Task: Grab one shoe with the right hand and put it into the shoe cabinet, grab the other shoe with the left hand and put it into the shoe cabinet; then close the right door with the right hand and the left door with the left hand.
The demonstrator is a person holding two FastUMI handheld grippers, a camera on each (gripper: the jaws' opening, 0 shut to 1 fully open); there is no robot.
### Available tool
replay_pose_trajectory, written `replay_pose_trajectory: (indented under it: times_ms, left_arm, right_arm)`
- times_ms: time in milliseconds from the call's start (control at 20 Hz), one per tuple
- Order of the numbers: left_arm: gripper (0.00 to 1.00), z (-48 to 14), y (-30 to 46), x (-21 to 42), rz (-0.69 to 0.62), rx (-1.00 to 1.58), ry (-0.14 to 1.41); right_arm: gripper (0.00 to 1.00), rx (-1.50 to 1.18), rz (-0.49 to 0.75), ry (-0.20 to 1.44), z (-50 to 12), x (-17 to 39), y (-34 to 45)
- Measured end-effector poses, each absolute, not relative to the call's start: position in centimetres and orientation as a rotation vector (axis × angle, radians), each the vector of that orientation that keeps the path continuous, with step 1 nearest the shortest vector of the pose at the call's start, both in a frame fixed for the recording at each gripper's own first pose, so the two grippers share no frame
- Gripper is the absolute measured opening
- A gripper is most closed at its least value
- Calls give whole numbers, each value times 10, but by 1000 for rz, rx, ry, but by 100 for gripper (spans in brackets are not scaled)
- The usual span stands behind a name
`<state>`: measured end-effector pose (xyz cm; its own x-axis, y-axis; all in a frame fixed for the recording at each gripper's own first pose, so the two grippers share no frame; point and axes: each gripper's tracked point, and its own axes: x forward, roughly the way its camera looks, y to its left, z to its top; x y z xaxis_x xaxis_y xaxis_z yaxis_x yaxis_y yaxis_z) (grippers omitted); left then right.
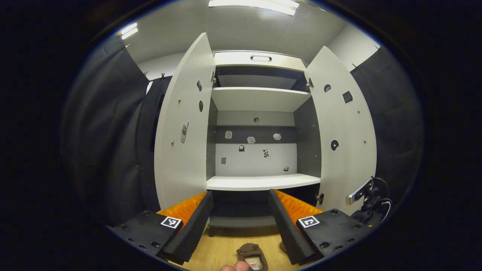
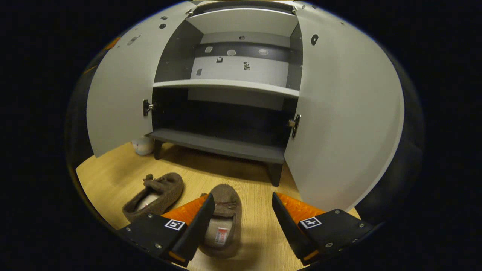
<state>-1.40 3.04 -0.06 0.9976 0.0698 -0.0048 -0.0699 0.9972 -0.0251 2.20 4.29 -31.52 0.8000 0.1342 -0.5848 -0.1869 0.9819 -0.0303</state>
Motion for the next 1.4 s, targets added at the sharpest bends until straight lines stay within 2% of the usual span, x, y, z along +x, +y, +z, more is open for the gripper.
replay_pose_trajectory:
  times_ms: [150,400,700,800,850,900,1000,1100,1150,1250,1400]
  left_arm:
    - [96,-3,40,-15,95,-3,9]
    - [97,-9,48,-18,117,2,37]
    - [97,-13,52,-21,140,13,66]
    - [97,-12,55,-24,154,10,65]
    - [97,-13,56,-25,159,12,66]
    - [97,-14,57,-26,162,15,69]
    - [97,-14,59,-27,166,14,74]
    - [97,-15,60,-28,169,14,77]
    - [96,-16,60,-27,167,11,76]
    - [99,-17,57,-26,153,-2,73]
    - [97,-15,53,-23,128,-9,60]
  right_arm:
    - [95,-113,158,716,-353,11,35]
    - [95,-105,193,793,-393,31,41]
    - [86,-42,226,831,-429,69,51]
    - [79,-17,264,833,-434,69,57]
    - [69,-9,275,833,-434,67,59]
    - [65,6,293,833,-434,68,64]
    - [43,-27,262,791,-429,75,62]
    - [12,-141,178,737,-417,79,41]
    - [9,-157,165,700,-404,80,38]
    - [8,-128,152,638,-372,75,36]
    - [8,-70,102,576,-317,62,29]
